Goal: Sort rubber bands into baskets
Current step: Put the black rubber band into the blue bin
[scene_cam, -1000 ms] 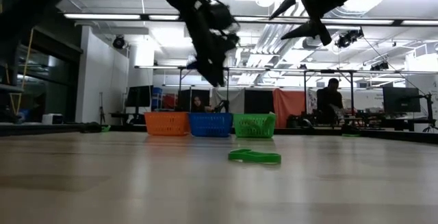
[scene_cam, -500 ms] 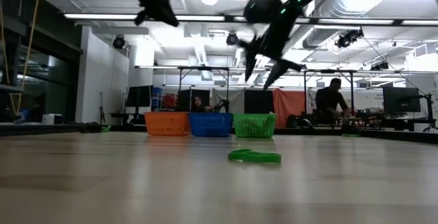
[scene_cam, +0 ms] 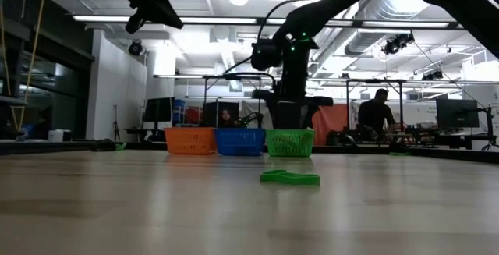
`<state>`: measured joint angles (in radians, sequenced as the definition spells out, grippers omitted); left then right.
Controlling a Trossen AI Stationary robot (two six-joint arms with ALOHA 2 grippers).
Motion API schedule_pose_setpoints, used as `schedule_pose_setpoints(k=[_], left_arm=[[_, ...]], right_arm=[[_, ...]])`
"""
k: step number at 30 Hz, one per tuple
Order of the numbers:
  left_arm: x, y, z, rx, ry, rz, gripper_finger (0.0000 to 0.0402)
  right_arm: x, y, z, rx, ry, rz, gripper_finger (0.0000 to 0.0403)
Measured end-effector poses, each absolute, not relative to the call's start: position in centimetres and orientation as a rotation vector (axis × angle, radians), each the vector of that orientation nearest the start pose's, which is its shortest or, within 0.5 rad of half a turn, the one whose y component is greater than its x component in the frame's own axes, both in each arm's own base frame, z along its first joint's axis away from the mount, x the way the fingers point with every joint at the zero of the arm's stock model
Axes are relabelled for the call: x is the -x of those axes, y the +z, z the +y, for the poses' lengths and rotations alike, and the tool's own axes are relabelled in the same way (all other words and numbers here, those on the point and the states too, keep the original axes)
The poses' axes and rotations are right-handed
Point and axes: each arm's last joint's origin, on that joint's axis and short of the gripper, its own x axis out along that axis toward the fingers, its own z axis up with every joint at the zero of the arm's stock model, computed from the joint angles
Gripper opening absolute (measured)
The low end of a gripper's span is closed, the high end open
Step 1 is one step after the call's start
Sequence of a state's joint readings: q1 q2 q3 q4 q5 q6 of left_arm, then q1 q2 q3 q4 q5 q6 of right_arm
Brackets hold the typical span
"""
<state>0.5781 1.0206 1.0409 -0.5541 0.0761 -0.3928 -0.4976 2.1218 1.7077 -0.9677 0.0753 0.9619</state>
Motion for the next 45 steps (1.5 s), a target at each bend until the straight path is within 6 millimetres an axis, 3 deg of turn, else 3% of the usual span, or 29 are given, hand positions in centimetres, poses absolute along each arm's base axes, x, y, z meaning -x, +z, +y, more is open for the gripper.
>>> schedule_pose_setpoints(k=[7,16,21,26,37,45], left_arm=[[-17.6,34.4,11.2,0.496,0.564,0.425,0.0000],[-17.7,34.4,11.1,0.464,0.529,0.437,0.0000],[-17.6,34.4,11.1,0.461,0.528,0.439,0.0000],[-17.6,34.4,11.1,0.463,0.525,0.443,0.0000],[-17.6,34.4,11.2,0.460,0.528,0.446,0.0000],[-17.6,34.4,11.2,0.459,0.528,0.441,0.0000]], right_arm=[[-37.4,18.8,-20.6,-1.159,-1.184,0.989,0.0245],[-37.5,18.8,-20.5,-1.202,-1.213,0.954,0.0145],[-37.7,18.5,-20.6,-1.220,-1.219,0.939,0.0109],[-37.6,17.4,-20.6,-1.237,-1.247,0.980,0.0095],[-37.7,17.3,-20.8,-1.199,-1.253,0.970,0.0086],[-37.6,17.3,-20.7,-1.130,-1.202,1.019,0.0007]])
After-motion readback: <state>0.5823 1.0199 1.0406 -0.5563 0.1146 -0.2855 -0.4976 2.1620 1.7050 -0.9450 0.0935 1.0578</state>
